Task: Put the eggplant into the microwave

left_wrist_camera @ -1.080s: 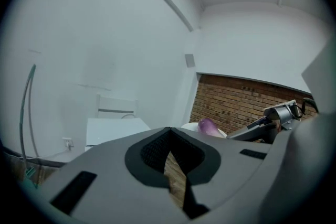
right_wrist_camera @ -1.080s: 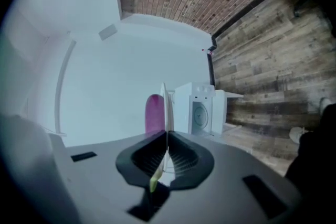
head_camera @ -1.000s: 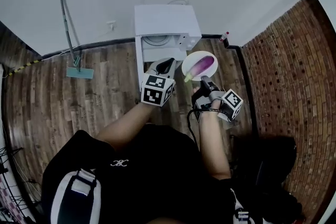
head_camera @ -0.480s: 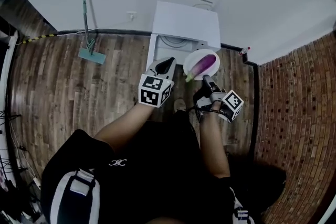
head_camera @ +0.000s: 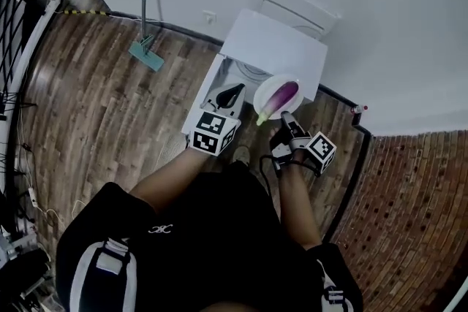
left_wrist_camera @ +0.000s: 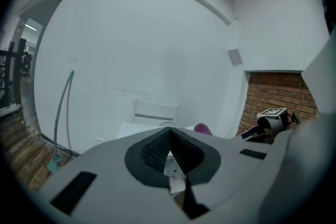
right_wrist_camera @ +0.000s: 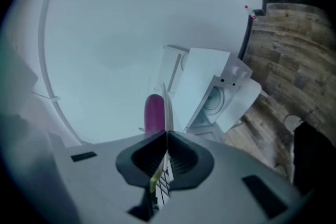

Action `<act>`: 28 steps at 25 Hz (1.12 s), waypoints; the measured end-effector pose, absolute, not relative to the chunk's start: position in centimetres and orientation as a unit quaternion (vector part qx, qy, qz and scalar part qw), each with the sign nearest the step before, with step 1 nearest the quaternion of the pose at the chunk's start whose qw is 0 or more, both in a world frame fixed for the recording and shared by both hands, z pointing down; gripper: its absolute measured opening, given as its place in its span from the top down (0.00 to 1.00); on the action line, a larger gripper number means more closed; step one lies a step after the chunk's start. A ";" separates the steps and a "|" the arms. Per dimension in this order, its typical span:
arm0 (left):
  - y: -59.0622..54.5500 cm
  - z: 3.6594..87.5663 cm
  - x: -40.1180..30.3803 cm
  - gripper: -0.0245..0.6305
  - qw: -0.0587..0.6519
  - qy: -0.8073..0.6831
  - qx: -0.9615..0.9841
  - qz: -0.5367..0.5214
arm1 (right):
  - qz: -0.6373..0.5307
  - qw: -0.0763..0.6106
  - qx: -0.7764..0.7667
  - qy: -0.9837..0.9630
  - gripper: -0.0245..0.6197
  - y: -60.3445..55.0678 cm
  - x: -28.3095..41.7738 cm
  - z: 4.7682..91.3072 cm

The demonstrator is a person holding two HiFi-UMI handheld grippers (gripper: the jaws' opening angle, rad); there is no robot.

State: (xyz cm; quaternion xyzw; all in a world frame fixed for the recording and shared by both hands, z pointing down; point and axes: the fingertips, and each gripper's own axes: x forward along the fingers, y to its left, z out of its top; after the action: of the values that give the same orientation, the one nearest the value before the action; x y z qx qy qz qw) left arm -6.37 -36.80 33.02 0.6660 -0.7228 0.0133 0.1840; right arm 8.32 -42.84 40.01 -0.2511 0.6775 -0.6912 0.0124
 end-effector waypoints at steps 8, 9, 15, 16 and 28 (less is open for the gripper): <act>-37.6 35.4 -6.4 0.96 0.198 -0.780 0.593 0.007 | -0.686 -0.090 -0.165 0.702 0.93 -45.4 6.7 44.2; -37.0 35.9 -6.3 0.96 0.202 -0.785 0.585 0.008 | -0.689 -0.099 -0.157 0.701 0.93 -45.3 6.5 45.0; -33.1 39.7 -5.3 0.96 0.234 -0.798 0.555 -0.002 | -0.693 -0.131 -0.166 0.689 0.93 -43.6 6.0 50.1; -32.6 40.4 -5.2 0.96 0.238 -0.798 0.554 -0.004 | -0.696 -0.130 -0.169 0.686 0.93 -43.3 5.8 50.9; -30.0 53.2 -5.1 0.96 0.243 -0.807 0.537 -0.016 | -0.722 -0.061 -0.230 0.650 0.93 -42.2 3.6 64.5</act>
State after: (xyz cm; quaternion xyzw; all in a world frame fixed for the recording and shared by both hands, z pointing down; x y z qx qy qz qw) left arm -5.14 -29.96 53.24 0.5374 -0.8072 -0.0158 0.2435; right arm 3.65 -42.16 64.49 -0.2301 0.6496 -0.7220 -0.0610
